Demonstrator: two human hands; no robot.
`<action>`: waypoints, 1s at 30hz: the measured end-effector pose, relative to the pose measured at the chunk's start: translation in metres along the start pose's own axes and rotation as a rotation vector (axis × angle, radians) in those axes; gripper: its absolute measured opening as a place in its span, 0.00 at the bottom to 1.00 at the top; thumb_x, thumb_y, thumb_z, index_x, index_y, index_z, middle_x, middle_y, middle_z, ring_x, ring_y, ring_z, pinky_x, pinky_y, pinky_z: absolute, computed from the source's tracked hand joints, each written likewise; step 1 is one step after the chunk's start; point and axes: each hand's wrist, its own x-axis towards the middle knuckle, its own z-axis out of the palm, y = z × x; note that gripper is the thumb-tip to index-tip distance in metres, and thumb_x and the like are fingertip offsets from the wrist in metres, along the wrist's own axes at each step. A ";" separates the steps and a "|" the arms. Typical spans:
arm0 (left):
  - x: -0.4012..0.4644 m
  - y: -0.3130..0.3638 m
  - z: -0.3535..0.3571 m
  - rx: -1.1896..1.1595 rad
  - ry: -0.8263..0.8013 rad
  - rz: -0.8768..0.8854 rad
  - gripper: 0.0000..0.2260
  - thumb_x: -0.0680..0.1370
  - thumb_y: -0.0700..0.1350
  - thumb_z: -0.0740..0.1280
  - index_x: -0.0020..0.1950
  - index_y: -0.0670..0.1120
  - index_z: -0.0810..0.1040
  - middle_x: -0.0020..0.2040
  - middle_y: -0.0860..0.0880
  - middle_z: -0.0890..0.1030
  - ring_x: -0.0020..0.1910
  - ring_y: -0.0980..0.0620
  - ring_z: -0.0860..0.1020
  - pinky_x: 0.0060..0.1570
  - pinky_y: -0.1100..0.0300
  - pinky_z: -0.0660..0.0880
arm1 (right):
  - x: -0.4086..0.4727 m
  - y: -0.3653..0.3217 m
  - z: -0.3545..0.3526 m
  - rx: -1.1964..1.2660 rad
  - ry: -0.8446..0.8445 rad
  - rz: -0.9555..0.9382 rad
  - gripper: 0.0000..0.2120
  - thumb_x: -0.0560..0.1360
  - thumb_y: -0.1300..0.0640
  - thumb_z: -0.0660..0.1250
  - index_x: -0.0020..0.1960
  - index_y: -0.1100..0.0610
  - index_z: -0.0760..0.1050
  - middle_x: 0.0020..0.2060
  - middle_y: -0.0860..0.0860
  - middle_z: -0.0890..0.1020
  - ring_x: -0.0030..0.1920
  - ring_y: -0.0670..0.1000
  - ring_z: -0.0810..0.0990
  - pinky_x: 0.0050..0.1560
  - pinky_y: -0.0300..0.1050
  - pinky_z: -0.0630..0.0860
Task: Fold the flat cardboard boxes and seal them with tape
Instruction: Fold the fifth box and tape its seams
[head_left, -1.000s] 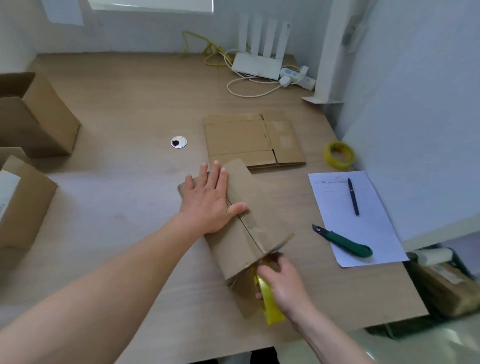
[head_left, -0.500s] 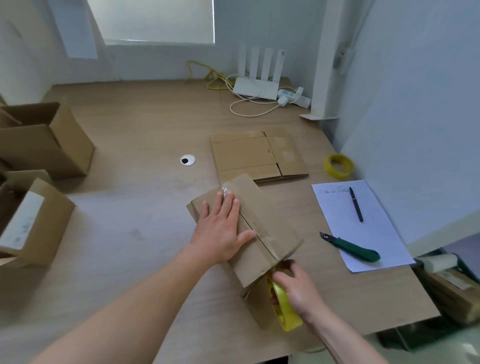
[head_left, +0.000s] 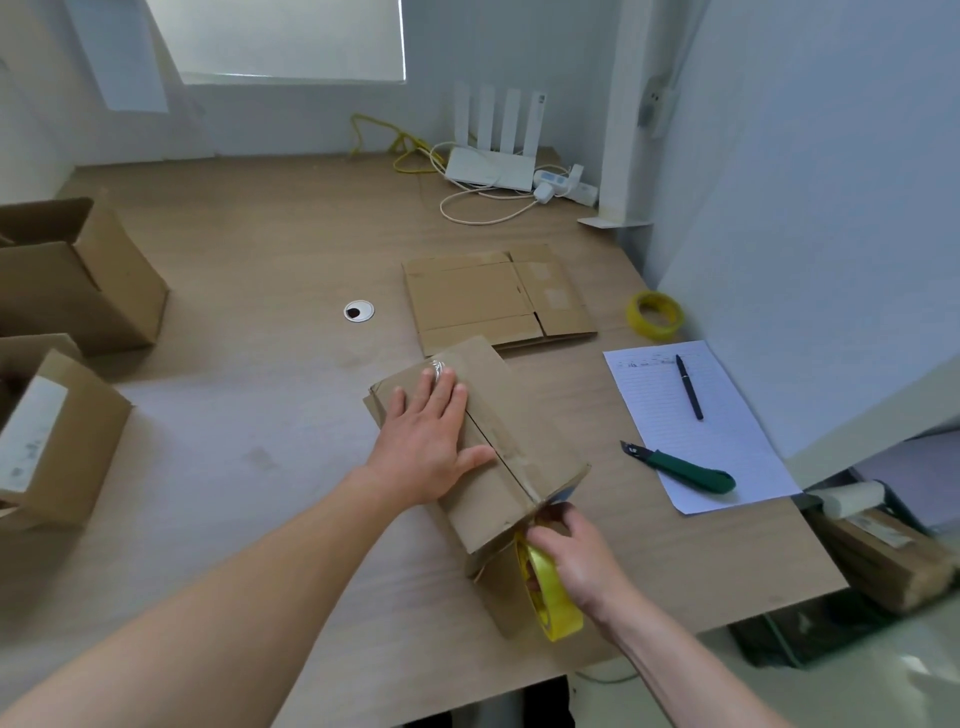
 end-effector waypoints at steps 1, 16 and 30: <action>-0.001 0.000 0.000 -0.011 0.009 0.005 0.48 0.69 0.75 0.36 0.80 0.46 0.48 0.81 0.46 0.44 0.79 0.44 0.41 0.75 0.40 0.47 | 0.000 -0.001 0.000 -0.005 -0.001 -0.002 0.17 0.72 0.53 0.71 0.60 0.50 0.76 0.56 0.53 0.82 0.57 0.59 0.81 0.60 0.65 0.76; -0.116 0.102 0.043 -0.471 0.707 0.038 0.06 0.77 0.45 0.66 0.41 0.46 0.79 0.38 0.50 0.76 0.35 0.51 0.72 0.33 0.60 0.69 | 0.005 0.004 -0.020 -0.157 -0.115 -0.074 0.08 0.74 0.57 0.71 0.50 0.48 0.75 0.47 0.42 0.82 0.48 0.40 0.80 0.49 0.36 0.75; -0.095 0.186 0.068 -1.602 0.403 -0.936 0.17 0.76 0.41 0.72 0.64 0.42 0.75 0.53 0.42 0.84 0.50 0.41 0.83 0.51 0.39 0.80 | 0.017 0.001 -0.050 -0.236 -0.326 -0.074 0.14 0.76 0.55 0.68 0.60 0.56 0.77 0.50 0.52 0.84 0.50 0.53 0.84 0.50 0.53 0.82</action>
